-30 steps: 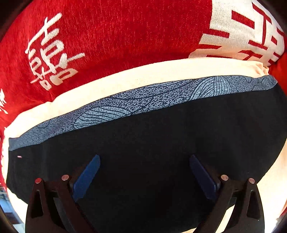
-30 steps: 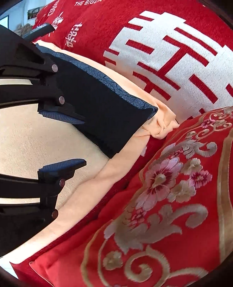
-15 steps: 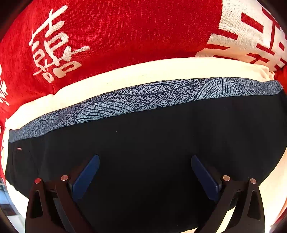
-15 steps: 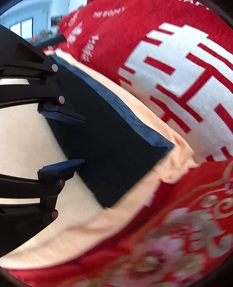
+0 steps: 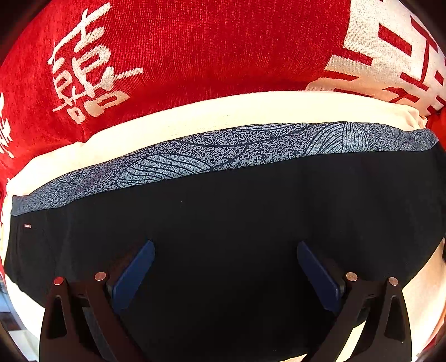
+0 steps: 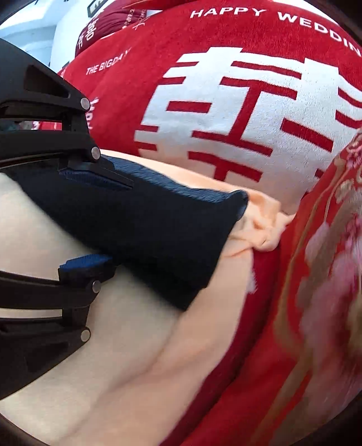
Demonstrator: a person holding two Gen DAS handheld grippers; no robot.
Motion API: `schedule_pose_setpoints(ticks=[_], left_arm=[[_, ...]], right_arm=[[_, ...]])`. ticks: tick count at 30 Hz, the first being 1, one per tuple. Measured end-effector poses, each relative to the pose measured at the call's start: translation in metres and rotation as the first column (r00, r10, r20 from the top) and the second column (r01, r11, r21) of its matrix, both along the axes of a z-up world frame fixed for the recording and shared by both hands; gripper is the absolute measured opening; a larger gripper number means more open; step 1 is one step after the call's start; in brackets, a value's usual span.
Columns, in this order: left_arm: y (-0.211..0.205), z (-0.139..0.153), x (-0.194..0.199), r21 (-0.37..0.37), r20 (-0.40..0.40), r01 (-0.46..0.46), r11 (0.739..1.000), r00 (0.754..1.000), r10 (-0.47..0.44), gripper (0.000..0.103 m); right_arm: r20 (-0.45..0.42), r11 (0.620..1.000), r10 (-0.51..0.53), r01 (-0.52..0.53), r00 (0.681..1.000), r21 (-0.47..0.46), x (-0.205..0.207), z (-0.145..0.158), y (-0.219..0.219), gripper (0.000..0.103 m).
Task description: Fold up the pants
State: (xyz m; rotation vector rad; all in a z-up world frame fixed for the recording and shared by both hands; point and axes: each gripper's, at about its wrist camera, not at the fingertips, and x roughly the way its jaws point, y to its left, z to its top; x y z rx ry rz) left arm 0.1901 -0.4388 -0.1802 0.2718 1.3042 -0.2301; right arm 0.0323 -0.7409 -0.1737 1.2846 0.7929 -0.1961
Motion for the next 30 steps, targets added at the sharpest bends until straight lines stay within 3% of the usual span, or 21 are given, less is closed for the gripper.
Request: schedule_pose_setpoints(ticks=[2, 3, 4, 5, 6, 7, 12, 14, 15, 16, 17, 19, 22, 25, 30], left_arm=[[0.001, 0.000, -0.001, -0.002, -0.001, 0.003, 1.000, 1.000, -0.003, 0.103], [-0.002, 0.003, -0.005, 0.000, -0.006, 0.007, 1.000, 1.000, -0.007, 0.103], [-0.003, 0.005, -0.004, 0.007, -0.022, 0.010, 1.000, 1.000, -0.010, 0.098], [-0.005, 0.010, -0.005, 0.000, -0.037, 0.007, 1.000, 0.999, -0.007, 0.088], [-0.008, 0.017, -0.005, -0.025, -0.054, 0.001, 1.000, 0.999, -0.002, 0.060], [-0.013, 0.025, -0.006, -0.049, -0.074, 0.002, 0.999, 0.997, -0.006, 0.049], [-0.053, 0.065, -0.021, -0.224, 0.016, 0.083, 0.971, 0.997, -0.082, 0.049], [-0.070, 0.045, -0.026, -0.220, -0.011, 0.096, 0.971, 0.995, -0.101, 0.049], [-0.076, 0.023, -0.029, -0.213, -0.080, 0.081, 0.974, 0.992, -0.100, 0.050], [-0.075, 0.011, -0.035, -0.223, -0.062, 0.053, 0.973, 0.996, -0.069, 0.050], [-0.074, 0.014, -0.042, -0.231, 0.005, 0.062, 0.971, 0.998, -0.063, 0.050], [-0.078, 0.016, -0.050, -0.201, 0.016, 0.093, 0.975, 0.996, -0.092, 0.050], [-0.064, 0.016, -0.046, -0.283, -0.038, 0.043, 0.958, 0.998, -0.055, 0.050], [-0.059, 0.017, -0.049, -0.296, -0.033, 0.068, 0.953, 0.996, -0.081, 0.050], [-0.048, 0.017, -0.054, -0.318, -0.009, 0.080, 0.945, 0.996, -0.088, 0.050]], right_arm=[[0.002, 0.999, 0.038, -0.038, 0.999, 0.008, 0.015, 0.003, -0.007, 0.048], [-0.018, 0.997, 0.062, -0.061, 0.998, 0.039, 0.023, 0.000, -0.007, 0.044], [-0.054, 0.994, 0.087, -0.083, 0.995, 0.074, 0.029, -0.004, -0.008, 0.022], [-0.068, 0.990, 0.101, -0.093, 0.993, 0.105, 0.030, -0.005, -0.009, 0.014], [-0.054, 0.987, 0.102, -0.094, 0.993, 0.128, 0.028, -0.003, -0.012, 0.014], [-0.042, 0.986, 0.110, -0.104, 0.993, 0.134, 0.027, 0.002, -0.012, 0.014], [0.023, 0.979, 0.193, -0.194, 0.981, 0.055, 0.035, 0.037, -0.002, 0.014], [0.026, 0.977, 0.211, -0.212, 0.977, 0.033, 0.039, 0.042, 0.002, 0.014], [0.019, 0.976, 0.216, -0.217, 0.976, 0.024, 0.040, 0.042, 0.003, 0.014], [-0.002, 0.972, 0.233, -0.233, 0.972, 0.010, 0.042, 0.043, 0.006, 0.014], [-0.014, 0.970, 0.242, -0.242, 0.970, -0.020, 0.044, 0.047, 0.008, 0.014], [-0.023, 0.958, 0.278, -0.279, 0.960, -0.069, 0.050, 0.059, 0.014, 0.014], [-0.033, 0.927, 0.335, -0.335, 0.942, -0.169, 0.060, 0.082, 0.031, 0.014], [-0.035, 0.891, 0.386, -0.383, 0.922, -0.243, 0.072, 0.106, 0.054, 0.014], [-0.099, 0.783, 0.496, -0.493, 0.863, -0.380, 0.096, 0.141, 0.111, 0.014]])
